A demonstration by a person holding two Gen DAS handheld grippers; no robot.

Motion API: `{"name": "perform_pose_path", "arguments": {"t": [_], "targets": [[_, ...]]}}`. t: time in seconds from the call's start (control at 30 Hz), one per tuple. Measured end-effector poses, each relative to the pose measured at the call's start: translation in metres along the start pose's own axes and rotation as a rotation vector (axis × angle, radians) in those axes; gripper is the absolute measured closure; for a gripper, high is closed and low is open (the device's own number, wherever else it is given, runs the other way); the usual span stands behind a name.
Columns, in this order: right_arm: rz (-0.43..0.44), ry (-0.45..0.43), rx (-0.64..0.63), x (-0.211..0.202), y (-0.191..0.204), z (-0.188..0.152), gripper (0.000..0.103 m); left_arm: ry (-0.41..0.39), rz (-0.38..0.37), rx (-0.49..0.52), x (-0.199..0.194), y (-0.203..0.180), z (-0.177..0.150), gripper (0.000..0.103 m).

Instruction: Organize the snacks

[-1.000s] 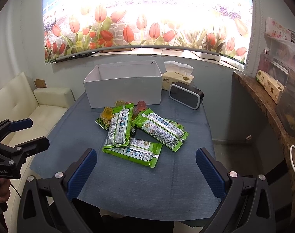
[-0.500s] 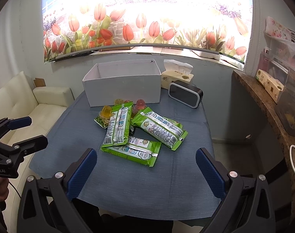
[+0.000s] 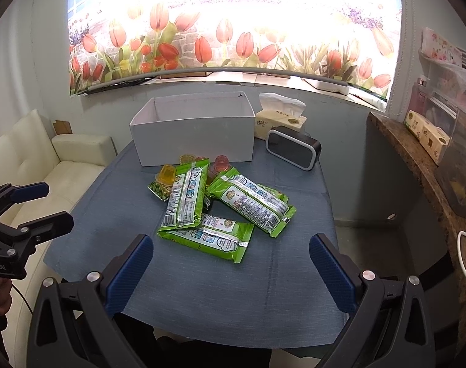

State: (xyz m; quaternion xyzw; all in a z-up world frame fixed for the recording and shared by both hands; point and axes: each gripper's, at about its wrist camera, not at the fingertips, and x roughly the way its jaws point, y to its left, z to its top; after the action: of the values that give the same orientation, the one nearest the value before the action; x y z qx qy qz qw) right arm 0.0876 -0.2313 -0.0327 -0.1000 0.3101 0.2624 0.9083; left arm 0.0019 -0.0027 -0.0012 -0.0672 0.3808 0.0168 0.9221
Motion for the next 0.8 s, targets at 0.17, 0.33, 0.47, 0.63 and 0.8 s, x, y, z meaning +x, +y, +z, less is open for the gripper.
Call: {"name": "perform_pose_path", "arguments": {"t": [0.17, 0.33, 0.47, 0.63, 0.8], "targets": [[-0.017, 0.008, -0.018, 0.005, 0.001, 0.000, 0.000, 0.003, 0.002, -0.003, 0.001, 0.002, -0.002, 0.000], [-0.040, 0.031, -0.054, 0.027, -0.001, 0.000, 0.000, 0.005, 0.007, -0.007, 0.001, 0.004, -0.004, 0.000], [-0.029, 0.050, -0.111, 0.062, -0.003, 0.006, 0.000, 0.008, 0.008, -0.013, 0.002, 0.005, -0.006, 0.000], [0.021, 0.089, -0.152, 0.120, -0.014, 0.020, 0.000, 0.018, 0.011, -0.007, 0.005, 0.004, -0.008, 0.000], [0.042, 0.169, -0.179, 0.178, -0.027, 0.035, 0.000, 0.030, 0.018, -0.004, 0.008, 0.004, -0.010, 0.000]]}}
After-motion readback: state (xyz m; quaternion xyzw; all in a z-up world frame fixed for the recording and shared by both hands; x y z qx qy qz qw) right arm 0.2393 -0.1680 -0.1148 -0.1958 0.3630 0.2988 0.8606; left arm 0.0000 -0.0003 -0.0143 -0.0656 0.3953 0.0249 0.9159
